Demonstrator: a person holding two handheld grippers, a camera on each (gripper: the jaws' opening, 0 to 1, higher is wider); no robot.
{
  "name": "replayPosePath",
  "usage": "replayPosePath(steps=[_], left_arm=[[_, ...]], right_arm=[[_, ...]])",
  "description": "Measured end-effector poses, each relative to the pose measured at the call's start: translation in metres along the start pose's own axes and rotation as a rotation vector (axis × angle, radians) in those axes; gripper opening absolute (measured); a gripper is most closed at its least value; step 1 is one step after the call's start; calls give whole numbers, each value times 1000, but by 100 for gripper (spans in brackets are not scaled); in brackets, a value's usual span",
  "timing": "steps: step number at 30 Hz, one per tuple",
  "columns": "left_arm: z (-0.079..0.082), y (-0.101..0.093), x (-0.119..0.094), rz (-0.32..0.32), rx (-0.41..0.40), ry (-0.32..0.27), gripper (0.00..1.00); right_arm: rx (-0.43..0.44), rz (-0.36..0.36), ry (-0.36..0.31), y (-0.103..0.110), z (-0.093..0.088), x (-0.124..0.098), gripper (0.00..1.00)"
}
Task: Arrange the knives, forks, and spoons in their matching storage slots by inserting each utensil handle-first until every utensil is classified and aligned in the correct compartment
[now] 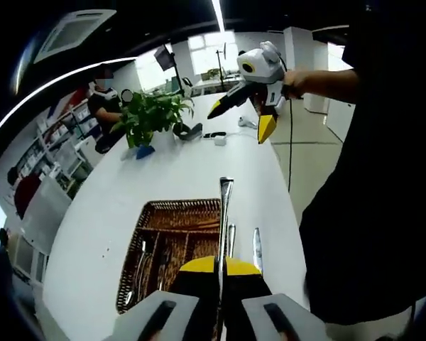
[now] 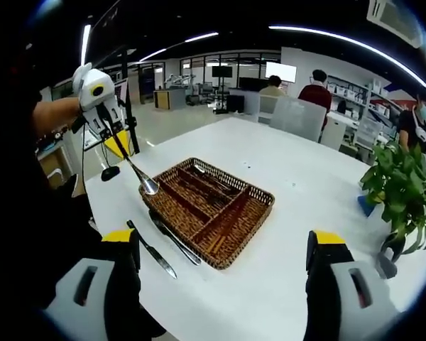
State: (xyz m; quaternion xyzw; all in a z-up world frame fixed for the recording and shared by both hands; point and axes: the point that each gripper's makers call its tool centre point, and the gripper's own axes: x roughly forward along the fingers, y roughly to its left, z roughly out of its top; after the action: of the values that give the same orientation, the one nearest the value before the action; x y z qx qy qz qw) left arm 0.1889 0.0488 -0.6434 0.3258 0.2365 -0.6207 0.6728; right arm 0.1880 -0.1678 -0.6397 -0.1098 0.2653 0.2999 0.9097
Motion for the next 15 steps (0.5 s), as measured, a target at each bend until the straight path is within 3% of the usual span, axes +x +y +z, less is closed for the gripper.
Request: replayPosePath(steps=[10, 15], left_arm=[[-5, 17, 3, 13, 15, -6, 0], [-9, 44, -1, 39, 15, -21, 0]], right_arm=[[18, -19, -7, -2, 0, 2, 99], [22, -17, 2, 1, -2, 4, 99]])
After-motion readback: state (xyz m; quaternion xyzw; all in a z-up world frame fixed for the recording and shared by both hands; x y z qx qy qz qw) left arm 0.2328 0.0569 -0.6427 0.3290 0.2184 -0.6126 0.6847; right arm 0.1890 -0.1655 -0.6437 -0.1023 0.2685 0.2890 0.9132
